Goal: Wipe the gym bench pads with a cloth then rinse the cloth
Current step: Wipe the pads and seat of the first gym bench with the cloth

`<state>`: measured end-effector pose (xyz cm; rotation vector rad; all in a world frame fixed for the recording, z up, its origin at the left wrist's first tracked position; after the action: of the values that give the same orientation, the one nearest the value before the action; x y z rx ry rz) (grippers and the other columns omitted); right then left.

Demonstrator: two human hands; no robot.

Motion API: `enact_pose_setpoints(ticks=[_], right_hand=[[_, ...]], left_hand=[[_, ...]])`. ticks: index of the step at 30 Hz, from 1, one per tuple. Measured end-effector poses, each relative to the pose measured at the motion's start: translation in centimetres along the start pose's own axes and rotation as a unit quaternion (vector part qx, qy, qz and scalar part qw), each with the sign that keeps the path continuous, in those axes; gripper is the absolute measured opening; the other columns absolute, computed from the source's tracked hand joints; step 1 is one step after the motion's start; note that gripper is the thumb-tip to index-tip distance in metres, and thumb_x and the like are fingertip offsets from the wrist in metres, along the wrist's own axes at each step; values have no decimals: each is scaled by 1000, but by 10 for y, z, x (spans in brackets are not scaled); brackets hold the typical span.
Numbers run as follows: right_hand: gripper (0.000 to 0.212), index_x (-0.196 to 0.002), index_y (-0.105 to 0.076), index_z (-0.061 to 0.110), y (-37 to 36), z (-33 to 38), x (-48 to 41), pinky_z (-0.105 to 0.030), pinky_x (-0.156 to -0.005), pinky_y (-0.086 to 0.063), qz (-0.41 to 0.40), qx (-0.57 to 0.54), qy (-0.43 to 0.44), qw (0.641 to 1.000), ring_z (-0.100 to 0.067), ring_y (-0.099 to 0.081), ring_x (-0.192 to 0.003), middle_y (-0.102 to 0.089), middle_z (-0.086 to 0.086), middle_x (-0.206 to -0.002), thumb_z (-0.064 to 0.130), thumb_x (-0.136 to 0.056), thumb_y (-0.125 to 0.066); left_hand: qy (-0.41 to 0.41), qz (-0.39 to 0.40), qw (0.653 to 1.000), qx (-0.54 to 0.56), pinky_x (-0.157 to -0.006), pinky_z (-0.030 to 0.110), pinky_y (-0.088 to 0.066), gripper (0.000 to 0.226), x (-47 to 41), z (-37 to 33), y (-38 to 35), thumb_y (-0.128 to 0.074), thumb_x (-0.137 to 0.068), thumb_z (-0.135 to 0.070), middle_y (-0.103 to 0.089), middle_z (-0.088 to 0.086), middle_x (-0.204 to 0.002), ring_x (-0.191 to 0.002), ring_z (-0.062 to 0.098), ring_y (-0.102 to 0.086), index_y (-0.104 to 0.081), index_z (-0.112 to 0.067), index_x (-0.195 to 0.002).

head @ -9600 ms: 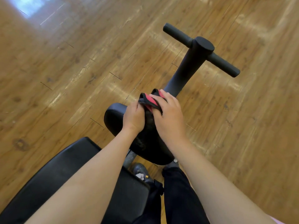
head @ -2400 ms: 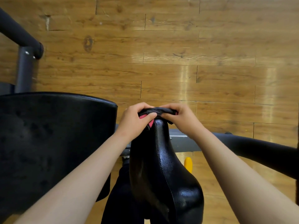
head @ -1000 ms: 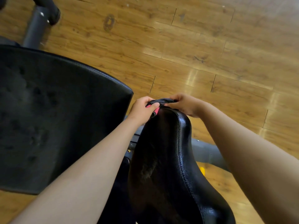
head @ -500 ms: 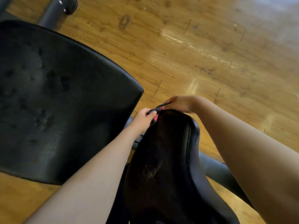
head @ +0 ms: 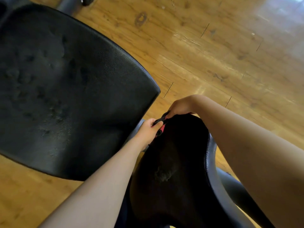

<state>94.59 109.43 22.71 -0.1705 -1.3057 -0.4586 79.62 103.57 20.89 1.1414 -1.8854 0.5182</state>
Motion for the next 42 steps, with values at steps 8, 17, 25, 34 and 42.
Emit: enact_pose_setpoints(ticks=[8, 17, 25, 34, 42], right_hand=[[42, -128, -58, 12, -5, 9, 13, -38, -98, -42, -37, 111, 7, 993, -25, -55, -111, -59, -7, -124, 40, -97, -49], [51, -126, -59, 8, -1, 17, 7, -37, -95, -44, -47, 204, -33, 977, -28, -56, -108, -60, -10, -121, 47, -96, -46], [41, -123, -60, 6, 5, -3, 12, -33, -87, -49, -19, 34, 11, 999, -21, -61, -99, -64, -5, -113, 37, -97, -52], [41, -120, -61, 6, 7, 19, -11, -41, -96, -51, 26, 151, -18, 988, -30, -62, -108, -64, -12, -118, 35, -92, -61], [41, -119, -63, 10, -22, 45, -15, -35, -91, -47, 69, 265, 27, 961, -24, -60, -100, -65, -5, -108, 41, -94, -56]], left_hand=[[-25, 1, 998, -50, -84, 41, -48, 15, 2, -2, 3, -51, -98, -32, -58, 0, -86, -88, 20, -56, -56, -19, -99], [-31, 14, 999, -14, -84, 35, -51, 22, 9, -7, 5, -53, -99, -24, -65, 9, -102, -96, 22, -61, -59, -8, -112], [-32, -2, 999, 42, -84, 37, -50, 18, 3, -10, -1, -60, -95, -25, -67, 21, -113, -95, 24, -64, -67, -10, -102], [-9, -16, 999, 26, -83, 27, -48, 27, -3, 12, -5, -49, -99, -39, -67, -3, -101, -98, 14, -61, -62, -19, -110], [-15, -16, 999, 28, -62, 18, -44, 22, 7, 45, 11, -53, -99, -30, -62, -4, -73, -70, 9, -57, -62, -19, -82]])
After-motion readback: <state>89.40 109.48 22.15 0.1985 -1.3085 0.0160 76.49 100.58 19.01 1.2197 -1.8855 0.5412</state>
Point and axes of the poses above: each hand's wrist, its own x-axis away from the middle knuckle, its own y-axis out of the back of the hand, z = x × y, the point moved 4 cm from there along -x, towards the middle knuckle
